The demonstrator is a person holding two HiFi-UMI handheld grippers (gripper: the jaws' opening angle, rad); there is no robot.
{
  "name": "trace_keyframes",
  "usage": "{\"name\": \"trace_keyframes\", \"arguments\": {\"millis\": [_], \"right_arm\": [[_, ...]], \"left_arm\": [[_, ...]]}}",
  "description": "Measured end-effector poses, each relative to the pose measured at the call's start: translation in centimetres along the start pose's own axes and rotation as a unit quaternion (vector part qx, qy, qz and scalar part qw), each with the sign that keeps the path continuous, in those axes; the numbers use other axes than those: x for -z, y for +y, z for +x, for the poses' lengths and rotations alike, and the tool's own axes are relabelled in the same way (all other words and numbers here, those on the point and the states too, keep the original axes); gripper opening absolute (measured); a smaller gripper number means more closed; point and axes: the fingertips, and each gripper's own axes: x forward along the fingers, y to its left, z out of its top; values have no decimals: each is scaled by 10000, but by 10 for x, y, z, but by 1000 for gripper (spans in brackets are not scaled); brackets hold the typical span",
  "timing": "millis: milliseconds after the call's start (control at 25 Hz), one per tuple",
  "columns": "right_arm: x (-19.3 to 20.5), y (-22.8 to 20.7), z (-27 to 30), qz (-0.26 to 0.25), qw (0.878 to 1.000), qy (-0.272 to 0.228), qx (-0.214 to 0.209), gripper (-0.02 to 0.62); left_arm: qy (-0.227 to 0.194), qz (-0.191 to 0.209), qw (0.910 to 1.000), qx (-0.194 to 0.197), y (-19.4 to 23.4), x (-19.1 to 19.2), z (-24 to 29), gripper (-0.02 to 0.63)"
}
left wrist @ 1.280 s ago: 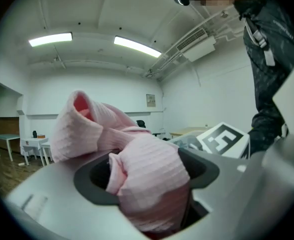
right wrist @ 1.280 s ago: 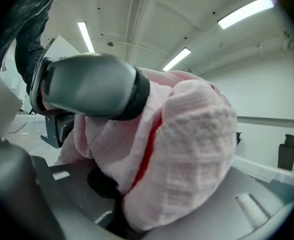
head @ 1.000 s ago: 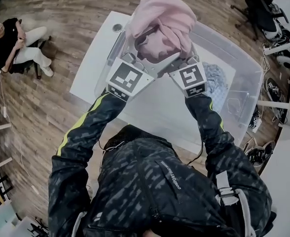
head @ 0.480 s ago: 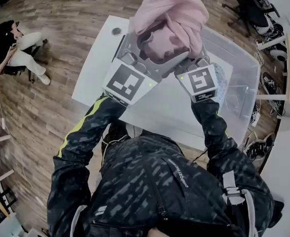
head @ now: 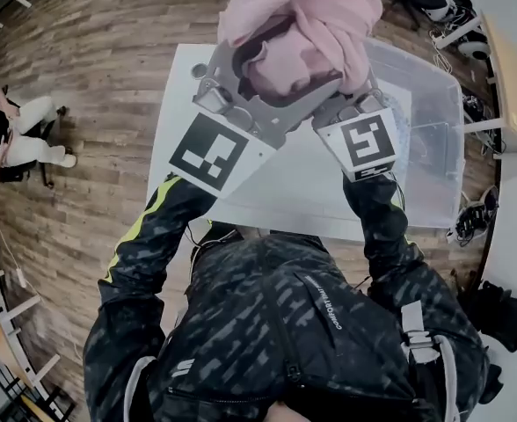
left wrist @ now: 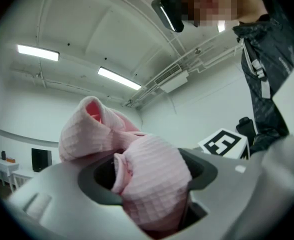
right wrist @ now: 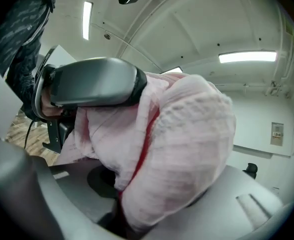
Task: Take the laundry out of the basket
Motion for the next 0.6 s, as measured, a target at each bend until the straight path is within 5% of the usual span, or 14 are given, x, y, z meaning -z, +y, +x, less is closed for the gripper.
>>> {"name": "trace_keyframes", "arguments": {"millis": [600], "right_arm": [[-73, 68, 71, 14, 9993, -11, 366, 207]], "left_arm": [[-130, 35, 9993, 346, 78, -30, -95, 321]]}}
